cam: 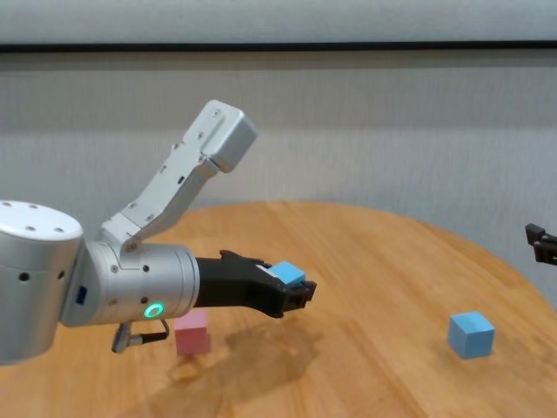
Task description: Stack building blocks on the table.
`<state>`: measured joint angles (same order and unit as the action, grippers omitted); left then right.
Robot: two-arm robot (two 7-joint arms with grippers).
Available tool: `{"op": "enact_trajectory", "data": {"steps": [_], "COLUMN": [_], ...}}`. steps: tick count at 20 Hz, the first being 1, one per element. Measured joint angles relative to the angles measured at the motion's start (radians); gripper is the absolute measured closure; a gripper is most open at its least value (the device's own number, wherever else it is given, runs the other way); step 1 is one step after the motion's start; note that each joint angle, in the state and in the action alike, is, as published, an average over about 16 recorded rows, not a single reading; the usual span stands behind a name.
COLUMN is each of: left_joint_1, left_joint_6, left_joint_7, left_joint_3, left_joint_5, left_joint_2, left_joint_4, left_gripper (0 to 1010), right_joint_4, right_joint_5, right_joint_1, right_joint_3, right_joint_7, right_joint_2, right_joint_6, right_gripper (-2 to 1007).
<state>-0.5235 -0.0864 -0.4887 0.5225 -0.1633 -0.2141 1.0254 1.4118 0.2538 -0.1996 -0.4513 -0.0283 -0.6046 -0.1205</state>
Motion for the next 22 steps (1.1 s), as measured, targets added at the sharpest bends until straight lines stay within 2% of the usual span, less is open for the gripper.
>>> {"op": "enact_trajectory", "data": {"steps": [22], "left_joint_1": [-0.080], "left_joint_6": [0.040], "left_joint_7": [0.036], "left_joint_3": [-0.004], "left_joint_5": [0.035], "left_joint_2": [0.093], "left_joint_4": [-0.155], "left_gripper": [614], "right_joint_4": [0.000], "right_joint_5": [0.000], "right_joint_1": [0.000], "right_joint_3": [0.000], "right_joint_7": [0.000], "right_joint_2": [0.000], "right_joint_6": [0.000], "right_gripper": [0]}}
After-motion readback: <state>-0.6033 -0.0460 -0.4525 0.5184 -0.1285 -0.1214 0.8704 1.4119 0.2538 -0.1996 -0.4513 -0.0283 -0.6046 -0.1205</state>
